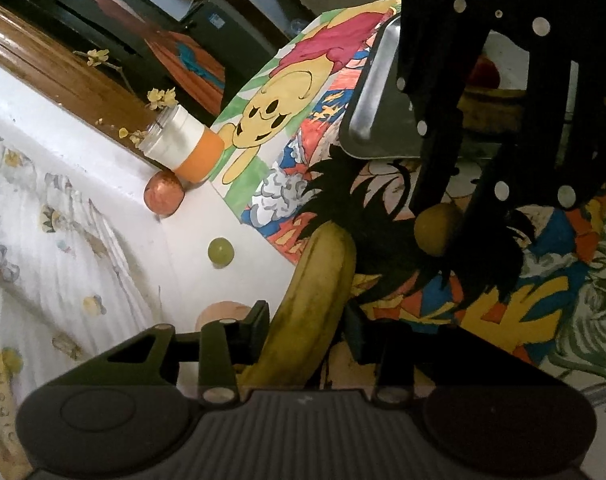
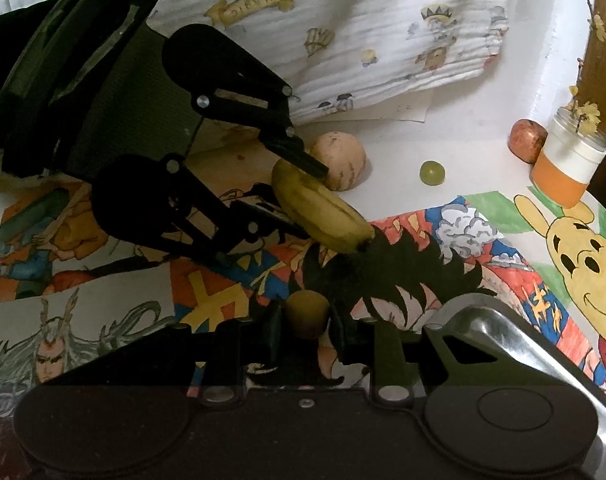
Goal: Organize fruits
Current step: 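Lift the banana off the table with the left gripper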
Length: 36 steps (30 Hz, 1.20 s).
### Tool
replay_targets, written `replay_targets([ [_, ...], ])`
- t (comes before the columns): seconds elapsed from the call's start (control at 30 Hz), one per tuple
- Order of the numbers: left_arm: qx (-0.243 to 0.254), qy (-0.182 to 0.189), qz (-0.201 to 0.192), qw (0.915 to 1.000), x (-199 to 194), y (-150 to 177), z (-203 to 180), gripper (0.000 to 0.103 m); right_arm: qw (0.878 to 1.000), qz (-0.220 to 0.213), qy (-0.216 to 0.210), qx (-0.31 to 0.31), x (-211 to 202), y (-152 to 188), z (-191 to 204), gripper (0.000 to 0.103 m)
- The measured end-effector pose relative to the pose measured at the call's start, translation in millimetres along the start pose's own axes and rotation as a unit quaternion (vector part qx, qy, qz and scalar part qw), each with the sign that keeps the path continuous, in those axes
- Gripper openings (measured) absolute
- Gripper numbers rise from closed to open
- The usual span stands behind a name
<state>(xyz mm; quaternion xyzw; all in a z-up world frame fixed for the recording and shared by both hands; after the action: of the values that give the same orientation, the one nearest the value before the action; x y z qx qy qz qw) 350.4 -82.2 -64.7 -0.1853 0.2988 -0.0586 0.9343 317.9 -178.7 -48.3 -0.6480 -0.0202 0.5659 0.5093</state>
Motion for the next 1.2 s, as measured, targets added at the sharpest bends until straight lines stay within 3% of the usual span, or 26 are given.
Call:
replay_targets([
  [0.37, 0.009, 0.011, 0.028, 0.9995, -32.8, 8.2, -0.6, 0.043, 1.000, -0.004, -0.010, -0.005, -12.4, 9.5, 17.2, 0.027],
  [0.53, 0.019, -0.003, 0.026, 0.9995, -50.4, 19.4, -12.7, 0.043, 1.000, -0.007, -0.008, -0.007, -14.1, 10.8, 20.8, 0.027],
  [0.83, -0.027, -0.004, 0.031, 0.9992, -71.3, 43.4, -21.0, 0.041, 1.000, -0.006, 0.001, -0.016, -8.7, 8.6, 22.5, 0.027],
  [0.97, -0.076, 0.010, 0.025, 0.9967, -78.7, 48.2, -19.2, 0.035, 1.000, -0.009, 0.002, -0.015, -5.4, 7.4, 21.9, 0.027],
  [1.2, -0.135, 0.019, 0.020, 0.9905, -83.7, 52.8, -19.1, 0.036, 1.000, -0.006, -0.001, -0.019, -1.7, 7.7, 24.9, 0.028],
])
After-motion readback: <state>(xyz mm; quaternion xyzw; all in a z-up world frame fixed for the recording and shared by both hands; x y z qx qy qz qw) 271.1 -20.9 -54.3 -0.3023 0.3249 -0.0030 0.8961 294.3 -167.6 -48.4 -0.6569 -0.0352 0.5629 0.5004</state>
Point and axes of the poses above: each gripper's, at about its wrist camera, not at the fingertips, and x roughly the way its jaws point, z to its left, y to its underside, the point moved 3 cm from there along x, roughly the way its jaws point, and after that the axes turned 12 degrees about -y, right-handed, at the moved point
